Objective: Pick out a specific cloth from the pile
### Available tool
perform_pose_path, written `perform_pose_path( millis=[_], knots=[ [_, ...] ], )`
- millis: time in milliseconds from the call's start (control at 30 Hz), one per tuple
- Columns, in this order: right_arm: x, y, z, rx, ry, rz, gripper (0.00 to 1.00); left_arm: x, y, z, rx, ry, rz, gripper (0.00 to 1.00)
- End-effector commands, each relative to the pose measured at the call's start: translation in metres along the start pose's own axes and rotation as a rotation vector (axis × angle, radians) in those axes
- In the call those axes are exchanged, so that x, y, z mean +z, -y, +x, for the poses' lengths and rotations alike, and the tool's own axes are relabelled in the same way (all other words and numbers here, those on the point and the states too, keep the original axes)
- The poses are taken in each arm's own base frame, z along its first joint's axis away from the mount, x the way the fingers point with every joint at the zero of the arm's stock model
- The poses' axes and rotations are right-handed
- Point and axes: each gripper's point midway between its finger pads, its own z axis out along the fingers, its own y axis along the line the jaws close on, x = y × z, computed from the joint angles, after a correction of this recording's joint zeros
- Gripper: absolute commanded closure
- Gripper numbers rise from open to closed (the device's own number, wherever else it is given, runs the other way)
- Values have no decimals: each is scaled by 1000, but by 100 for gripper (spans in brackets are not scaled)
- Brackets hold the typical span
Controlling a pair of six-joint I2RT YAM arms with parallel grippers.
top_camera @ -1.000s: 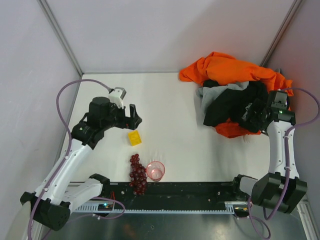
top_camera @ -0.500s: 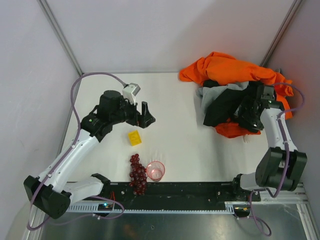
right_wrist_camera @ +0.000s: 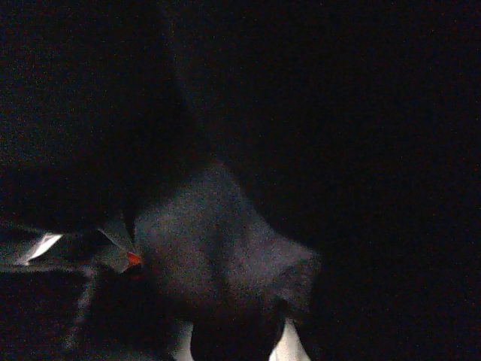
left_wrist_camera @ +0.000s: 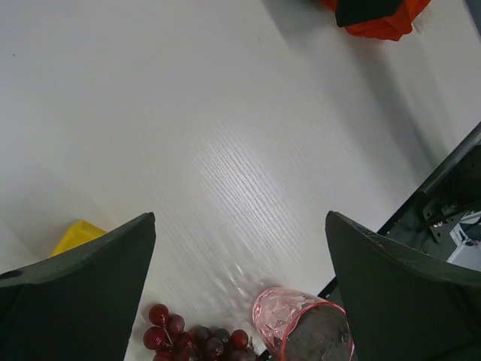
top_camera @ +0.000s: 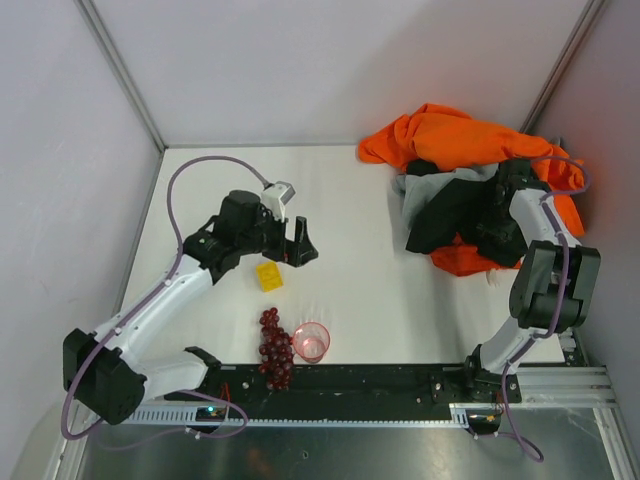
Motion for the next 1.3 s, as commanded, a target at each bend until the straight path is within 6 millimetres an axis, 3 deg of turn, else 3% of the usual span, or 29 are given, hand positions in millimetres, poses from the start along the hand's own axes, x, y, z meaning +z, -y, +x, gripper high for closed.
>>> perform_pose_path(
  millis=[0, 100, 367, 567, 900, 1000, 1267],
  knots=[
    [11, -15, -29, -7, 78, -24, 80, 8, 5, 1, 0, 10, 30, 0],
    [10, -19, -26, -27, 68, -47, 97, 12, -1, 9, 0, -5, 12, 0],
    [-43, -44, -49, -80, 168, -127, 100, 23, -28, 31, -1, -34, -89, 0],
    [-91, -62, -97, -91, 278, -165, 100, 17, -36, 23, 32, 5, -145, 0],
    [-165, -95, -207, -62, 484, -274, 100, 8, -42, 20, 44, 41, -187, 0],
    [-173, -99, -223, -27, 528, -334, 100, 7, -44, 19, 47, 43, -200, 0],
    [-149, -109, -238, 39, 527, -450, 100, 9, -48, 19, 47, 39, -217, 0]
  ],
)
